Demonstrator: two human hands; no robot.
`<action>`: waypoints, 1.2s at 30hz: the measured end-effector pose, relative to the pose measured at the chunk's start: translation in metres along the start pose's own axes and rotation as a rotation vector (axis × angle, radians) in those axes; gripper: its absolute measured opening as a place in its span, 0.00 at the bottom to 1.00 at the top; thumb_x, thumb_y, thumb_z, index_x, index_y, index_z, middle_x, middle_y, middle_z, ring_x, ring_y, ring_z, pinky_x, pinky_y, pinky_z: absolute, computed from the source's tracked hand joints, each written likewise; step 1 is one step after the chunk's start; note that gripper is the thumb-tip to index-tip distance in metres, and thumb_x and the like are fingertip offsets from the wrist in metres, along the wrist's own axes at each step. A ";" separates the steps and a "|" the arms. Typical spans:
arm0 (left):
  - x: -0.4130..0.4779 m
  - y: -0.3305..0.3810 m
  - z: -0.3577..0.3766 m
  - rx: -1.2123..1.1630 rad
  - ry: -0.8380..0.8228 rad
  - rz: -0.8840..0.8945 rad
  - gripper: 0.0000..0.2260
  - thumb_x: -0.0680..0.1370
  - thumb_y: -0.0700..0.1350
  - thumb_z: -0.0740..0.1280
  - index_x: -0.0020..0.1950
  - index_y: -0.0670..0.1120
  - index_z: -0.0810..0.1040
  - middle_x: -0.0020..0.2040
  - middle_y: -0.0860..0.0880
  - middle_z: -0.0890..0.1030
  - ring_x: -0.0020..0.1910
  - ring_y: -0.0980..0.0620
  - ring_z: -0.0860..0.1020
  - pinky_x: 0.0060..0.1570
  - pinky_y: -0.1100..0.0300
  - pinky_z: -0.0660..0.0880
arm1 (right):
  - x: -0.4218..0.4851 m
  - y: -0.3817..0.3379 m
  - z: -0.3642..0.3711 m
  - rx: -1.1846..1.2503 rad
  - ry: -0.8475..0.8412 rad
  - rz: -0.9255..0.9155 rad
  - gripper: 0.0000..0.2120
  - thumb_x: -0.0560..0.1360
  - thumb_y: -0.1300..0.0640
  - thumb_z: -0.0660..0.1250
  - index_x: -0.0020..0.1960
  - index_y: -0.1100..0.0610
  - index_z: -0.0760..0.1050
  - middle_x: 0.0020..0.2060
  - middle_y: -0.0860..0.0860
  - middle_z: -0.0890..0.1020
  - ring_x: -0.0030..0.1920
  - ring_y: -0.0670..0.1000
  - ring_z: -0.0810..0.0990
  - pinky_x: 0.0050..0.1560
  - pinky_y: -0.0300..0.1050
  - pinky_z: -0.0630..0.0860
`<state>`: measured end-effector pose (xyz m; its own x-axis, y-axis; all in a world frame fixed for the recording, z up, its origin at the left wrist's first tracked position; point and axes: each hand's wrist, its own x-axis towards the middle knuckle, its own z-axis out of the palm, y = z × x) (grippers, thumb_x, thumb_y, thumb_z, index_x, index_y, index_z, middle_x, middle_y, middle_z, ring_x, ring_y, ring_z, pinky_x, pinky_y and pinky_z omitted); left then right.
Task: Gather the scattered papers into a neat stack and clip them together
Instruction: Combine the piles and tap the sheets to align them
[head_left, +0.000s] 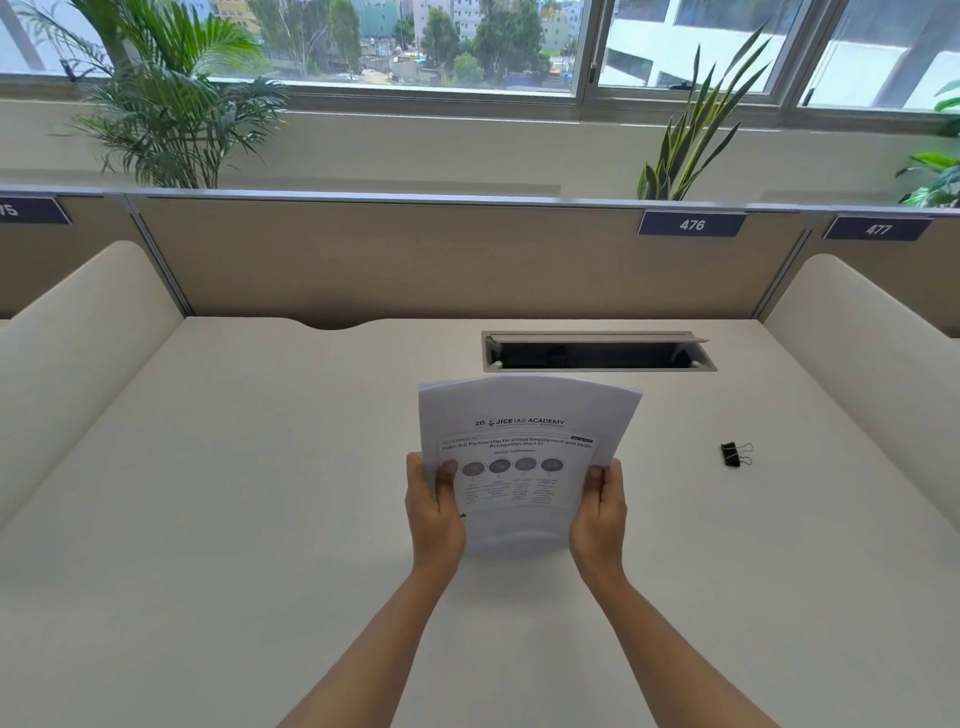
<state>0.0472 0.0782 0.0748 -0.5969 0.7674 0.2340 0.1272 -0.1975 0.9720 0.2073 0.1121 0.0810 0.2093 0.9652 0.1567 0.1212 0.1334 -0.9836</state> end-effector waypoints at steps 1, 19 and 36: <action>0.000 -0.002 0.000 0.014 0.001 -0.009 0.11 0.81 0.46 0.59 0.40 0.57 0.63 0.38 0.60 0.78 0.35 0.62 0.76 0.30 0.60 0.77 | 0.000 0.002 0.000 -0.007 -0.008 -0.001 0.12 0.83 0.60 0.50 0.43 0.54 0.66 0.33 0.39 0.77 0.33 0.39 0.73 0.32 0.31 0.70; 0.029 -0.022 0.001 0.388 -0.088 -0.126 0.10 0.78 0.46 0.65 0.40 0.47 0.67 0.35 0.53 0.78 0.33 0.52 0.76 0.31 0.54 0.74 | 0.026 0.025 -0.011 -0.260 -0.083 0.113 0.06 0.81 0.57 0.57 0.53 0.52 0.72 0.38 0.45 0.81 0.37 0.43 0.78 0.33 0.36 0.70; 0.035 -0.084 -0.004 0.806 -0.189 -0.109 0.11 0.73 0.51 0.72 0.52 0.47 0.80 0.57 0.51 0.78 0.57 0.48 0.75 0.56 0.55 0.66 | 0.042 0.082 -0.006 -0.889 -0.151 0.115 0.07 0.78 0.55 0.61 0.53 0.54 0.76 0.48 0.50 0.80 0.55 0.55 0.74 0.61 0.52 0.60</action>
<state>0.0120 0.1191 0.0014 -0.5049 0.8606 0.0670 0.6472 0.3260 0.6891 0.2321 0.1623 0.0078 0.1447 0.9894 -0.0129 0.8245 -0.1278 -0.5513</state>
